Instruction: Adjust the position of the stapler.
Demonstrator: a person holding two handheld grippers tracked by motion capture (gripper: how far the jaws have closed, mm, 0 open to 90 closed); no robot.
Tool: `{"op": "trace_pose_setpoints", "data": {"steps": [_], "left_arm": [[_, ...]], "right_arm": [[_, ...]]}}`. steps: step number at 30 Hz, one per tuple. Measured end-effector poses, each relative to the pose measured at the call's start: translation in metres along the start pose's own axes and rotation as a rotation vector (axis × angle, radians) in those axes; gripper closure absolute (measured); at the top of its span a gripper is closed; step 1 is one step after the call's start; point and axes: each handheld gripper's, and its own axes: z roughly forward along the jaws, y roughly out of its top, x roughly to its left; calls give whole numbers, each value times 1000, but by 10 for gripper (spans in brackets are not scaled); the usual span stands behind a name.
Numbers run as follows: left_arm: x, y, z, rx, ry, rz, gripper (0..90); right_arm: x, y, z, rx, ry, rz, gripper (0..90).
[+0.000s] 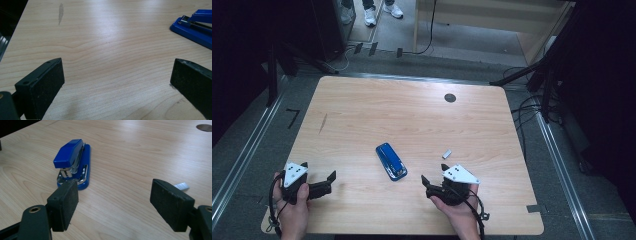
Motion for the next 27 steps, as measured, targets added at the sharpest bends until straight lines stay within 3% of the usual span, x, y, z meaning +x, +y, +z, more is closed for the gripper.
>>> {"op": "trace_pose_setpoints", "data": {"steps": [17, 27], "left_arm": [[-3, 0, -1, -3, 12, 21, 0], [-4, -1, -1, -11, 27, 24, 0]], "right_arm": [[34, 7, 30, 22, 77, -28, 331], [43, 7, 53, 44, 102, 4, 376]]}}
